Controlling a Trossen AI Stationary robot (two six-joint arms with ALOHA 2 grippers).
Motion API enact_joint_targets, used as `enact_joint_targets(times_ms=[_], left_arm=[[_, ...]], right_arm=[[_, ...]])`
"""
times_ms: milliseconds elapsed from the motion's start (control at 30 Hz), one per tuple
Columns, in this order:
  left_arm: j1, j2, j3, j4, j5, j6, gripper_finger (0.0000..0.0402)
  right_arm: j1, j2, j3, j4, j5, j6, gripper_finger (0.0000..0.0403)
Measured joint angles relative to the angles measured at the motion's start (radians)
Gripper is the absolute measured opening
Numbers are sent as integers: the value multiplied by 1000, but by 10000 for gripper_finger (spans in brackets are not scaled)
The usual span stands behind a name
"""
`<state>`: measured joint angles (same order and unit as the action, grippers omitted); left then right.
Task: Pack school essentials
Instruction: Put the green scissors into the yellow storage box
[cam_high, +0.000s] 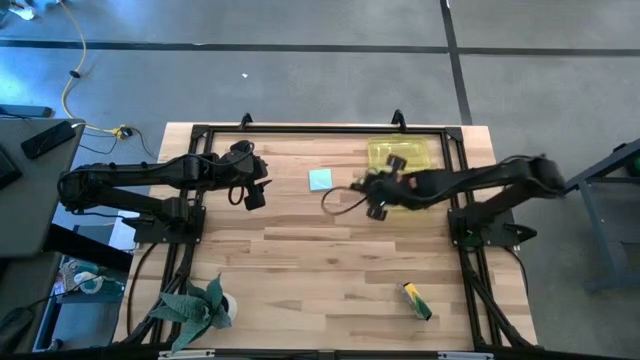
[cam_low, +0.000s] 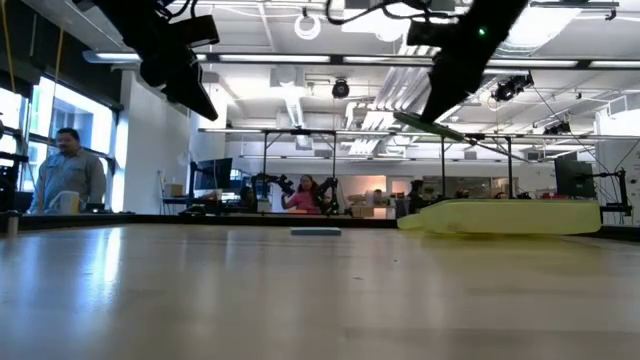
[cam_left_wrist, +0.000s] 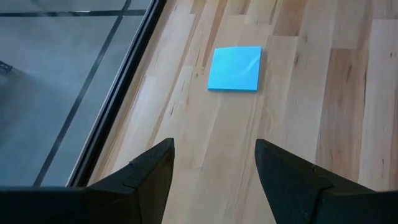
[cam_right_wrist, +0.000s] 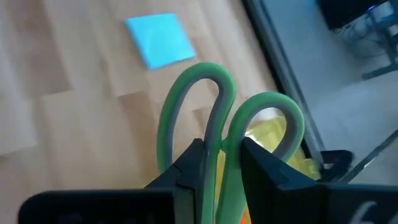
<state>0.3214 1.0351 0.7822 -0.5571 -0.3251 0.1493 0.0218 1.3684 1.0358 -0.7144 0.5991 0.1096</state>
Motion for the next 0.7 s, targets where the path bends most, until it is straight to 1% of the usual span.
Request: enact_joint_targets(times_ms=[67, 167, 300, 533, 600, 700], left_arm=[[0, 0, 0, 0, 0, -4, 213], [0, 0, 0, 0, 0, -9, 213], [0, 0, 0, 0, 0, -8, 213], [0, 0, 0, 0, 0, -13, 213], [0, 0, 0, 0, 0, -15, 213], [0, 0, 0, 0, 0, -16, 213]], right_arm=[[-46, -70, -75, 75, -13, -63, 61], [-117, -153, -182, 185, -72, -116, 62], [-195, -219, -293, 269, -144, -145, 62], [-274, -229, -387, 268, -215, -144, 62], [-285, -229, -398, 263, -235, -144, 62], [-294, -229, -398, 241, -236, -144, 62]])
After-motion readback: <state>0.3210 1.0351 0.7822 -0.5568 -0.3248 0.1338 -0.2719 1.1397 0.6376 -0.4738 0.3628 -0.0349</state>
